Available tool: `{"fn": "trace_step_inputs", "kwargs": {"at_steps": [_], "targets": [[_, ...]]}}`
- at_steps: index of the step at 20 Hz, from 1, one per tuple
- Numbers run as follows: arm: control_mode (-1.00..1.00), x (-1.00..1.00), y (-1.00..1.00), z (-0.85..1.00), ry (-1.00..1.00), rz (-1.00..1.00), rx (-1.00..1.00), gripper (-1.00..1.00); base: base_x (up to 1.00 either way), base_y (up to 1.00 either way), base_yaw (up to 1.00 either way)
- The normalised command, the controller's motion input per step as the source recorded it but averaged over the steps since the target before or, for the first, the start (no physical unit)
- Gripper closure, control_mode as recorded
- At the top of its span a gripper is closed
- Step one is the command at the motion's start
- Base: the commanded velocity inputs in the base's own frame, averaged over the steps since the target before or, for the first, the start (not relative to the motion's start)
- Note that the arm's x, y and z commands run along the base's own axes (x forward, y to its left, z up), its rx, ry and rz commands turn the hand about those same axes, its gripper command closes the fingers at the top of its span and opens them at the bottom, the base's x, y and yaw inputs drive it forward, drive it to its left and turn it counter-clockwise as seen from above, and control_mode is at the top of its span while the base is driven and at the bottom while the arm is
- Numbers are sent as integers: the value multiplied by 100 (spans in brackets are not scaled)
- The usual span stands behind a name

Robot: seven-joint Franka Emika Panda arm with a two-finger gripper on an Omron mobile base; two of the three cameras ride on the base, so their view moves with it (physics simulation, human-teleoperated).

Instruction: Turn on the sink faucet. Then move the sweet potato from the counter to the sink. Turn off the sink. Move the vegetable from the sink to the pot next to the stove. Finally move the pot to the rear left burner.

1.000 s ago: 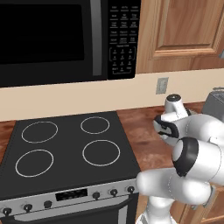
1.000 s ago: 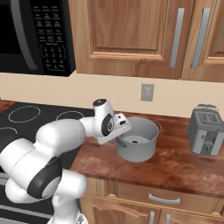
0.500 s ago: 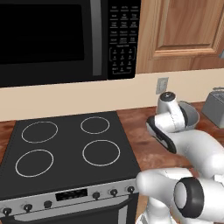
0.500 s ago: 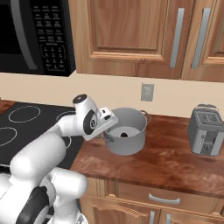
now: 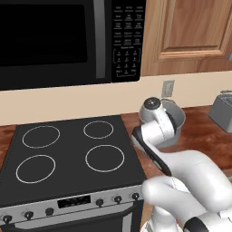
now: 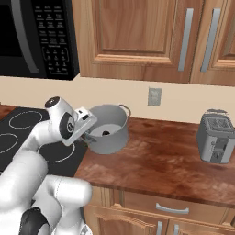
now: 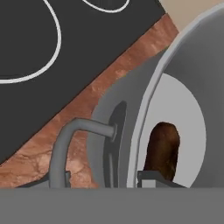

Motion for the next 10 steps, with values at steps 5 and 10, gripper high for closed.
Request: {"fn": "trace_step_inputs", "kwargs": {"at_steps": [5,10], "targets": [[-100,0,100,32,6,22,-5,100,0,0,0],[-100,0,100,24,7,24,-5,100,0,0,0]]}}
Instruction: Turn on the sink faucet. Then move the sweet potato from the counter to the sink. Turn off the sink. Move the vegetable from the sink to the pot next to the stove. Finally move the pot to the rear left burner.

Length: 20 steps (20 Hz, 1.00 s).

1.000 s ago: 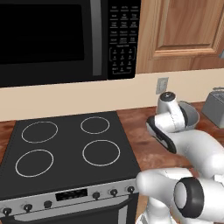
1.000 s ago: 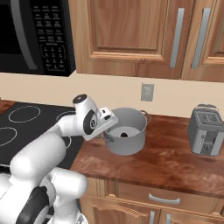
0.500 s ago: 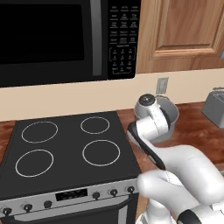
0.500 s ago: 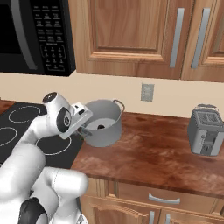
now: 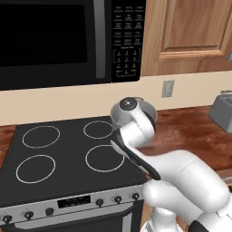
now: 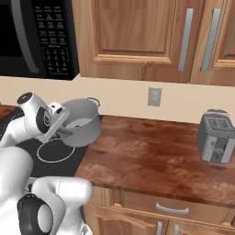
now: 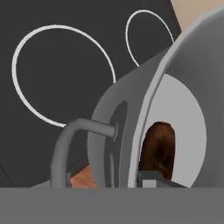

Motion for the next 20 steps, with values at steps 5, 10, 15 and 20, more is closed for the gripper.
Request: {"fn": "trace_step_inputs", "kwargs": {"at_steps": [5,10,15,20], "targets": [[-100,0,100,20,6,24,-5,100,0,0,0],[-100,0,100,19,5,24,-6,100,0,0,0],[-100,0,100,14,1,24,-6,100,0,0,0],[-100,4,100,5,0,22,-6,100,0,0,0]]}}
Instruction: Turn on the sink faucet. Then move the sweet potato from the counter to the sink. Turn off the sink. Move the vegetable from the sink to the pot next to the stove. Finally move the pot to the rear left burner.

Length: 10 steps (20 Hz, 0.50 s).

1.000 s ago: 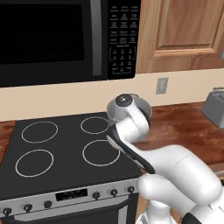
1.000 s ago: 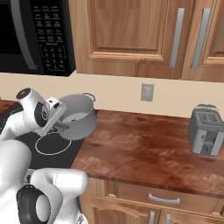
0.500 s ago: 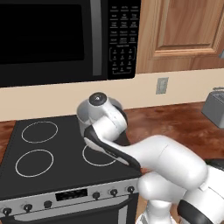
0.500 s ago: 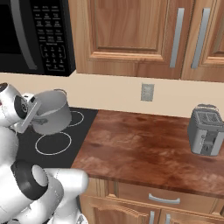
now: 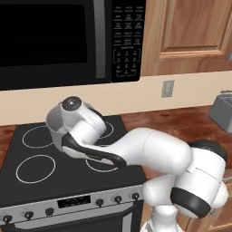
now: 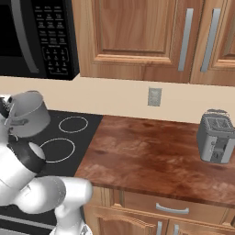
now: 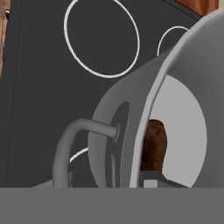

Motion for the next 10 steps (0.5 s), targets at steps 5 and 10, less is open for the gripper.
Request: {"fn": "trace_step_inputs", "kwargs": {"at_steps": [5,10], "targets": [[-100,23,81,0,0,16,-1,100,0,0,0],[-100,10,16,-3,4,10,0,100,0,0,0]]}}
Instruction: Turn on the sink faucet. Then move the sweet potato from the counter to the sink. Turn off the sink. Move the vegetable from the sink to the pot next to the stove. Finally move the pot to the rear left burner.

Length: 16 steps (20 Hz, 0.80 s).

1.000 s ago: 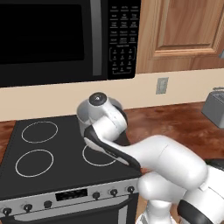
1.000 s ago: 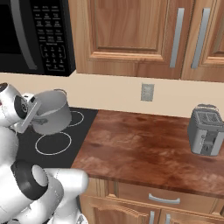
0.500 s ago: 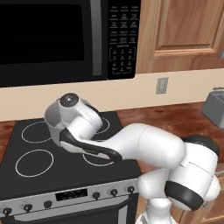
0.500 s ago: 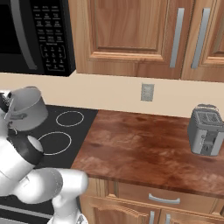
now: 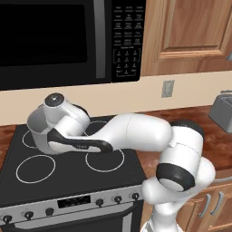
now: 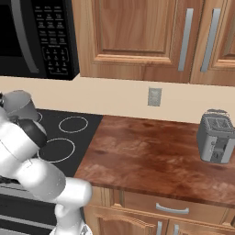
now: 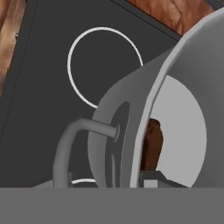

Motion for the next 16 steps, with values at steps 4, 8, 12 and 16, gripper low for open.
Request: {"fn": "trace_step_inputs", "kwargs": {"at_steps": [4,8,12,16], "targets": [[-100,25,19,-4,1,5,0,100,0,0,0],[-100,27,24,-20,0,0,0,100,0,0,0],[-100,32,25,-32,0,0,0,100,0,0,0],[-100,35,21,-16,0,1,0,100,0,0,0]]}}
